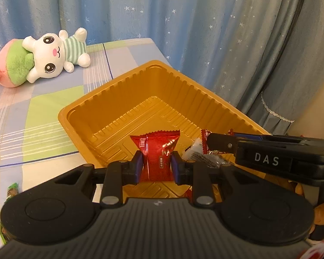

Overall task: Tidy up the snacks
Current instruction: 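Open the left gripper to drop the red packet while the right releases the red-silver candy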

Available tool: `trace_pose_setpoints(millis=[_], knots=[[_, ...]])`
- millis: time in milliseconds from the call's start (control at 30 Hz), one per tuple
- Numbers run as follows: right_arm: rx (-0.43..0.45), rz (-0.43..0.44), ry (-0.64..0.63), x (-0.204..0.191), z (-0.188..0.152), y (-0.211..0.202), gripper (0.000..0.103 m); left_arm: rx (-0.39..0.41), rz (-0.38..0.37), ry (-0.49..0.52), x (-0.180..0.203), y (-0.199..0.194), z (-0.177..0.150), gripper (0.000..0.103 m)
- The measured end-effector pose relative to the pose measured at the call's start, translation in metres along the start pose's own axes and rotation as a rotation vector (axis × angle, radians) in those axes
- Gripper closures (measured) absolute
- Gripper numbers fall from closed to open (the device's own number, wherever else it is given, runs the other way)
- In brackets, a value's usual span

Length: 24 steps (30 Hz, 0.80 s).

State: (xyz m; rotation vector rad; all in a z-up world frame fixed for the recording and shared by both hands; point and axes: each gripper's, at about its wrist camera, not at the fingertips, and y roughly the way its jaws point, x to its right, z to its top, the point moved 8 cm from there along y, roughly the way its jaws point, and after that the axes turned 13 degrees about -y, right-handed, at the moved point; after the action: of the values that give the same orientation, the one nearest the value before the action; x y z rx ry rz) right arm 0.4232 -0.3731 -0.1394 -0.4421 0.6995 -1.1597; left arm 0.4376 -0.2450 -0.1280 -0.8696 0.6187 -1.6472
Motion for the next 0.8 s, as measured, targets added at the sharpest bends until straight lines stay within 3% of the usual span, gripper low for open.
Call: trace_pose_setpoints(millis=[433, 800], knots=[[-0.009, 0.007, 0.005, -0.001, 0.001, 0.003, 0.071, -0.002, -0.007, -0.025, -0.008, -0.004, -0.001, 0.075], [-0.012, 0.076, -0.001, -0.019, 0.006, 0.007, 0.071, 0.012, 0.006, -0.053, -0.019, -0.017, -0.002, 0.074]])
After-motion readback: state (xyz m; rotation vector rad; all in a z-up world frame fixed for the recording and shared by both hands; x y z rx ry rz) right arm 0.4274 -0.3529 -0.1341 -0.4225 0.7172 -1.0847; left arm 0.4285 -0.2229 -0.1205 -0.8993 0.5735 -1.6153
